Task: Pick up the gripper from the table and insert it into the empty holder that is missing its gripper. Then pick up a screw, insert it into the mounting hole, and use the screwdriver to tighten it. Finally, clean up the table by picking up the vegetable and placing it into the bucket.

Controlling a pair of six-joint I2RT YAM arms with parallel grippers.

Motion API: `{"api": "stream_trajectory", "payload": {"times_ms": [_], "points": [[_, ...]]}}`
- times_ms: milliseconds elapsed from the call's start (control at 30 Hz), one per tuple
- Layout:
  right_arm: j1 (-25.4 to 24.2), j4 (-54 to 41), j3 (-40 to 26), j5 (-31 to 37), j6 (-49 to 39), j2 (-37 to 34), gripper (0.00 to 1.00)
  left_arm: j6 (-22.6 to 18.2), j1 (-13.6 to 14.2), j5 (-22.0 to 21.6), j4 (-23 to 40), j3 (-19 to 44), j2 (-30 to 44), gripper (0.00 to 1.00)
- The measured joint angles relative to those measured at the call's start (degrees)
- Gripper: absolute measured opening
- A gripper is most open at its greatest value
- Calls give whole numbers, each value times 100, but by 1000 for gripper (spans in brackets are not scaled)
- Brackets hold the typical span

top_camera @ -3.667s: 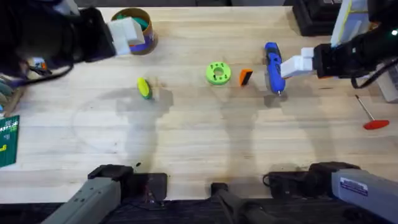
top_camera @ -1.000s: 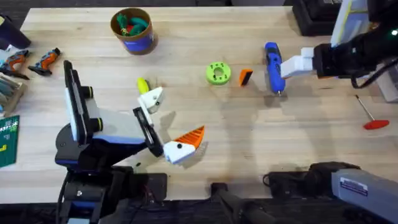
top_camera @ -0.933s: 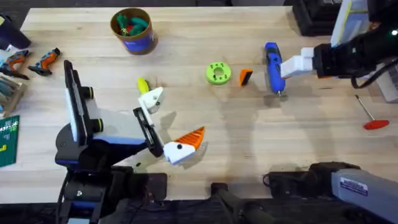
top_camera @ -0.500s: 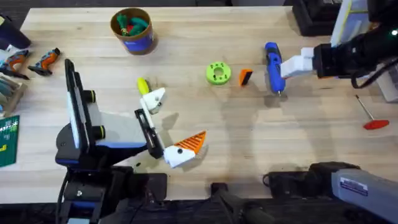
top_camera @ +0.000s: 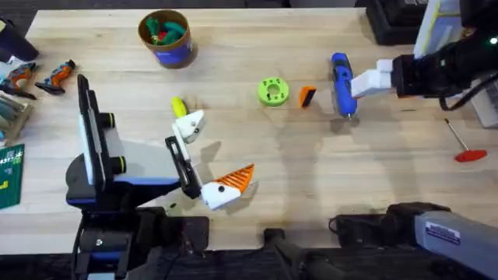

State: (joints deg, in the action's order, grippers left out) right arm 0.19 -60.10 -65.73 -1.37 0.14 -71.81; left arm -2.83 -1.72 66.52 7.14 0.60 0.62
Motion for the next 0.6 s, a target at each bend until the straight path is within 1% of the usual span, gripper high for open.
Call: {"api": "stream_trajectory", "payload": {"times_ms": [233,600], "points": [[0,0,0,0,0,2,990,0,-15,120,20,0,0,985],[0,0,0,-1,0,2,989,0,-15,140,22,0,0,985]]}}
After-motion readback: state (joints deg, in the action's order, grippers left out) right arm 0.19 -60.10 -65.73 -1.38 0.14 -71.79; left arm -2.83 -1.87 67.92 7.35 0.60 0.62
